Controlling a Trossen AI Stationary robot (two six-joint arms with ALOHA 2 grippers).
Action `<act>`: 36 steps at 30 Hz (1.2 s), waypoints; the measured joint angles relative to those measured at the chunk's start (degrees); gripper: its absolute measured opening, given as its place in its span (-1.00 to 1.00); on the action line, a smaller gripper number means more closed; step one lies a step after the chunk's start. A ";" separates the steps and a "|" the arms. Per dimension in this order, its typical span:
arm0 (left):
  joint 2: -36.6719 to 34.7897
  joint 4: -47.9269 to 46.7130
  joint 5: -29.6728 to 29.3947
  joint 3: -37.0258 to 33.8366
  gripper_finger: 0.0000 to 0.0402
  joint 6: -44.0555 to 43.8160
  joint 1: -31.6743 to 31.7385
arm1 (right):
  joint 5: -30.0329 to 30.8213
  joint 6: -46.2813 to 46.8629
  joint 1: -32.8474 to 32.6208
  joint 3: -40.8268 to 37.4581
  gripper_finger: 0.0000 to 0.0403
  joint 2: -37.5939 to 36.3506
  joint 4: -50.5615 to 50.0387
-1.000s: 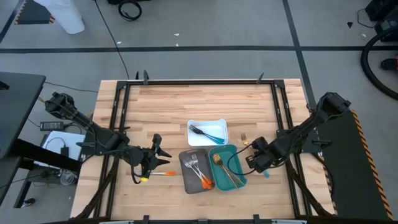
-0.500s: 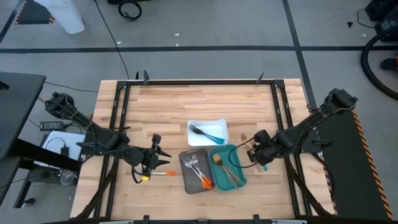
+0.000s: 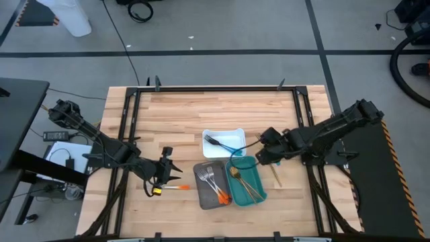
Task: Sort silverware by color (type)
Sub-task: Put the blue fork into the white bin
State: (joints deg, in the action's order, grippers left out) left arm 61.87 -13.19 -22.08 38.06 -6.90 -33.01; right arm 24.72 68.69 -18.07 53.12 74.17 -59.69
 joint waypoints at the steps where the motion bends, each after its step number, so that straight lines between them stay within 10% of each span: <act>1: 0.00 -0.68 0.36 0.00 -0.41 -0.88 0.00 | 0.45 -2.17 0.91 1.26 -0.93 0.81 -0.14; 15: 0.00 0.65 11.72 0.00 -0.41 -4.45 -0.49 | 9.26 -28.67 7.84 17.52 -0.93 11.60 3.42; 36: 0.00 1.71 9.44 0.00 -0.41 -4.02 -1.28 | 1.56 -55.89 13.34 18.18 -0.91 21.03 30.54</act>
State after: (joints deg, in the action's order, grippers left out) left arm 61.87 -11.48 -12.63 38.06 -10.92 -34.29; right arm 26.28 12.80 -4.73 71.29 95.20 -29.15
